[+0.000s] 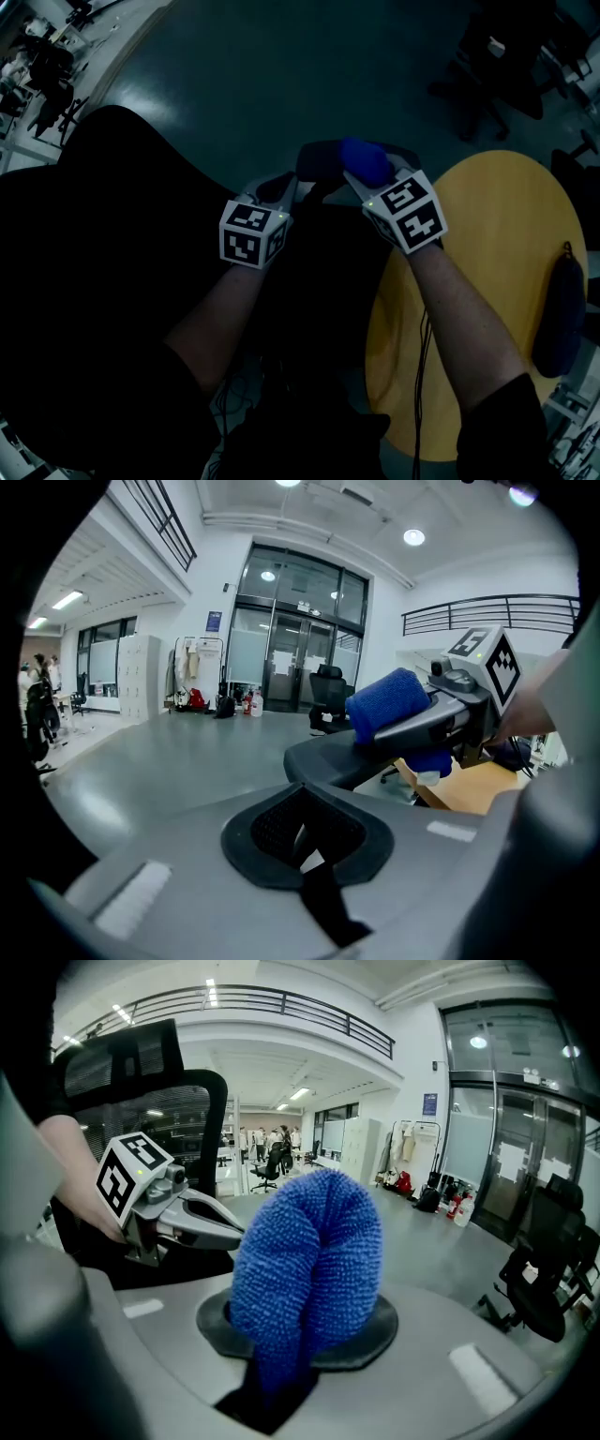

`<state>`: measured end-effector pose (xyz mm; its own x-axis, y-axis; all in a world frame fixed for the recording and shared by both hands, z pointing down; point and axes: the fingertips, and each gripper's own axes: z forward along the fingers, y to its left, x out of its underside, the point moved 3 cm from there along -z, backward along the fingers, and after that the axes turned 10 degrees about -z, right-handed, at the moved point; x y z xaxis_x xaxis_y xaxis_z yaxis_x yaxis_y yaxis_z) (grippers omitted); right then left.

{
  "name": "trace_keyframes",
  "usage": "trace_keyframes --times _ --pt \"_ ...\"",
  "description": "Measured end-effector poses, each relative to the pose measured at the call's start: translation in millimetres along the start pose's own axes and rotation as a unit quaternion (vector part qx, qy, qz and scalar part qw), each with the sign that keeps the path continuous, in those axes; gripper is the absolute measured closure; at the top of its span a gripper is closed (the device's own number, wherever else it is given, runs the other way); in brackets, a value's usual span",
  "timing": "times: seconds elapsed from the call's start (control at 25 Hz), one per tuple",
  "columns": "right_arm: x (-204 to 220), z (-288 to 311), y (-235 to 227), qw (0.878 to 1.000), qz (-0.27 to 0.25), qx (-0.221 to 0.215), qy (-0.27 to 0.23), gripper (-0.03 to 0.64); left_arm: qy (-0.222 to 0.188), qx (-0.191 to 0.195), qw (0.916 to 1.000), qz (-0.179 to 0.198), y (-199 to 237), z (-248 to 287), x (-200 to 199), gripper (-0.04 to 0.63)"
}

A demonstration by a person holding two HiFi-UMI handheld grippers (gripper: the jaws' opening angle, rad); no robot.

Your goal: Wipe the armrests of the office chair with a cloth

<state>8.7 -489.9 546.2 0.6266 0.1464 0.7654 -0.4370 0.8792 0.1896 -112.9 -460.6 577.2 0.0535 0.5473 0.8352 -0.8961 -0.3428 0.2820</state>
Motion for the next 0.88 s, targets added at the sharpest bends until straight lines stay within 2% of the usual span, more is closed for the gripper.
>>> trace_keyframes --times 0.16,0.4,0.56,0.76,0.88 --pt "-21.5 18.6 26.7 1.000 0.002 -0.025 -0.013 0.509 0.000 0.002 1.0000 0.001 1.7 -3.1 0.4 0.584" --pt "-38.0 35.9 63.3 0.998 -0.011 -0.058 -0.025 0.509 0.007 0.012 0.9997 0.021 -11.8 -4.6 7.5 0.581" --pt "-39.2 36.8 70.5 0.998 -0.005 -0.063 -0.028 0.509 0.005 0.007 0.9999 0.008 -14.3 -13.4 11.8 0.581" --pt "-41.0 24.5 80.7 0.997 0.003 -0.064 -0.033 0.509 -0.002 0.006 0.9997 0.022 -23.9 -33.4 14.5 0.581" --pt "-49.4 11.9 86.2 0.997 0.001 -0.060 -0.040 0.509 -0.014 0.009 0.9997 0.017 -31.9 -48.1 7.8 0.581"
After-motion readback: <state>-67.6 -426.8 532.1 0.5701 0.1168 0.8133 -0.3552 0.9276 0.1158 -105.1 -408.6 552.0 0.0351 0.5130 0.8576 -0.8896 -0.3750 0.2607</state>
